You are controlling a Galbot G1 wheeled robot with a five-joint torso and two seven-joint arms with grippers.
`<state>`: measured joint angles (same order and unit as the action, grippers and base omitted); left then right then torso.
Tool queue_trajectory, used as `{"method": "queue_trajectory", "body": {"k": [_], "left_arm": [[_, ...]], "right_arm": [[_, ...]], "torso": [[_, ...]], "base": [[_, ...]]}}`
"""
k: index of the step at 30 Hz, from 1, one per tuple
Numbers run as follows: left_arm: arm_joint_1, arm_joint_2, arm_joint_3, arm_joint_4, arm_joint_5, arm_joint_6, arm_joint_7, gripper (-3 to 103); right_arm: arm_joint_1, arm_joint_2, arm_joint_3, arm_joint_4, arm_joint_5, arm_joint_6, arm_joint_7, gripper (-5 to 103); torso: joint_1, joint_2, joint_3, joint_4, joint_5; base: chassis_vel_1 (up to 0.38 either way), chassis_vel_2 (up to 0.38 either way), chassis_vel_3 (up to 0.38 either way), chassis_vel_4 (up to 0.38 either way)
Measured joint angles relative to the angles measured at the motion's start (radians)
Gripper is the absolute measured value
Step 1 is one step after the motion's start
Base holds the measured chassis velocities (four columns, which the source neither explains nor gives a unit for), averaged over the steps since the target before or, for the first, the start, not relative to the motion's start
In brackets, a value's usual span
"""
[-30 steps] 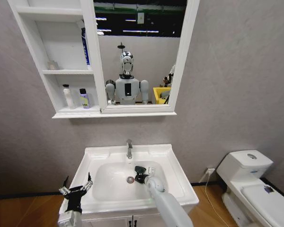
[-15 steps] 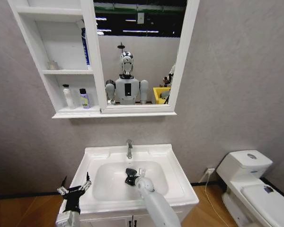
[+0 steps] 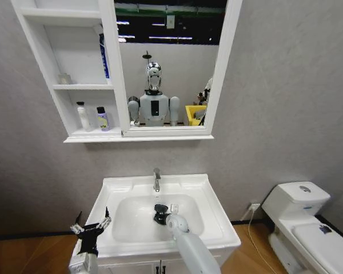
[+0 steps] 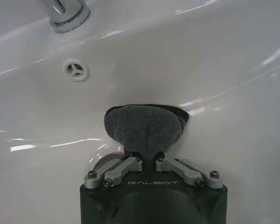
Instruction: Move facial cleanser and shampoo from washbasin to cabinet, then wipe washbasin with towel.
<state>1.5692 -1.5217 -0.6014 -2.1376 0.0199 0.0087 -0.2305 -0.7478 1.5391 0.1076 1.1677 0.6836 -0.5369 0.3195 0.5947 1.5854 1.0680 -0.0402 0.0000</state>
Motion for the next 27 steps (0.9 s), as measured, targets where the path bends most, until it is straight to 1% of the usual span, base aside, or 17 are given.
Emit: {"method": "queue_trajectory", "body": {"k": [2,3,5,10,11,13,14,15,16,17,18,19,21,27], "left_arm": [[-0.001,-0.001,0.01,0.002,0.002,0.001,0.0,100],[-0.001,-0.001,0.01,0.002,0.002,0.001,0.0,100],[-0.002,-0.001,0.016,0.004,0.004,0.001,0.001,100],[-0.002,-0.001,0.021,0.004,0.007,0.001,0.001,100],[-0.002,-0.001,0.021,0.002,0.007,0.002,0.001,100],[-0.002,-0.001,0.021,-0.001,0.007,0.003,0.002,100],[-0.002,-0.002,0.019,-0.004,0.007,0.006,0.002,100],[-0.002,-0.002,0.019,-0.004,0.007,0.006,0.002,100],[-0.002,-0.003,0.018,-0.007,0.007,0.009,0.002,100],[-0.002,-0.004,0.015,-0.013,0.007,0.014,0.002,100],[-0.002,-0.005,0.014,-0.018,0.007,0.016,0.002,100],[-0.002,-0.005,0.014,-0.018,0.007,0.016,0.002,100],[0.001,-0.005,0.008,-0.029,0.005,0.018,0.002,100],[0.015,-0.003,-0.005,-0.045,0.001,0.018,0.002,100]], "right_arm": [[-0.023,-0.031,0.008,0.039,0.015,-0.009,0.015,8],[-0.023,-0.031,0.008,0.039,0.015,-0.009,0.015,8],[-0.042,-0.057,0.014,0.072,0.023,-0.018,0.02,8],[-0.057,-0.072,0.017,0.092,0.024,-0.023,0.02,8],[-0.056,-0.064,0.018,0.087,0.022,-0.023,0.02,8],[-0.051,-0.05,0.017,0.077,0.02,-0.023,0.02,8],[-0.044,-0.034,0.014,0.064,0.018,-0.023,0.02,8],[-0.044,-0.034,0.014,0.064,0.018,-0.023,0.02,8],[-0.038,-0.021,0.011,0.053,0.014,-0.023,0.02,8],[-0.029,0.005,0.007,0.032,0.004,-0.019,0.02,8],[-0.024,0.02,0.005,0.019,-0.002,-0.014,0.02,8],[-0.024,0.02,0.005,0.019,-0.002,-0.014,0.02,8],[-0.016,0.055,0.001,-0.012,-0.025,-0.006,0.01,8],[0.007,0.072,0.0,-0.071,-0.069,0.017,-0.013,8]], "torso": [[0.0,0.0,0.0,0.0003,0.0001],[0.0,0.0,0.0,0.0003,0.0001],[0.0,0.0,0.0,0.0003,0.0001],[0.0,0.0,0.0,0.0002,0.0001],[0.0,0.0,0.0,-0.0005,-0.0006],[0.0,0.0,0.0,-0.0006,-0.0006],[0.0,0.0,0.0,-0.0005,-0.0003],[0.0,0.0,0.0,-0.0005,-0.0003],[0.0,0.0,0.0,0.0001,-0.0003],[0.0,0.0,0.0,0.0002,-0.0002],[0.0,0.0,0.0,0.0002,-0.0002],[0.0,0.0,0.0,0.0002,-0.0002],[0.0,0.0,0.0,0.0003,-0.0001],[0.0,0.0,0.0,0.0003,0.0]], "base": [[0.0,0.0,0.0,0.0],[0.0,0.0,0.0,0.0],[0.0,0.0,0.0,0.0],[0.0,0.0,0.0,0.0],[0.0,0.0,0.0,0.0],[0.0,0.0,0.0,0.0],[0.0,0.0,0.0,0.0],[0.0,0.0,0.0,0.0],[0.0,0.0,0.0,0.0],[0.0,0.0,0.0,0.0],[0.0,0.0,0.0,0.0],[0.0,0.0,0.0,0.0],[0.0,0.0,0.0,0.0],[0.0,0.0,0.0,0.0]]}}
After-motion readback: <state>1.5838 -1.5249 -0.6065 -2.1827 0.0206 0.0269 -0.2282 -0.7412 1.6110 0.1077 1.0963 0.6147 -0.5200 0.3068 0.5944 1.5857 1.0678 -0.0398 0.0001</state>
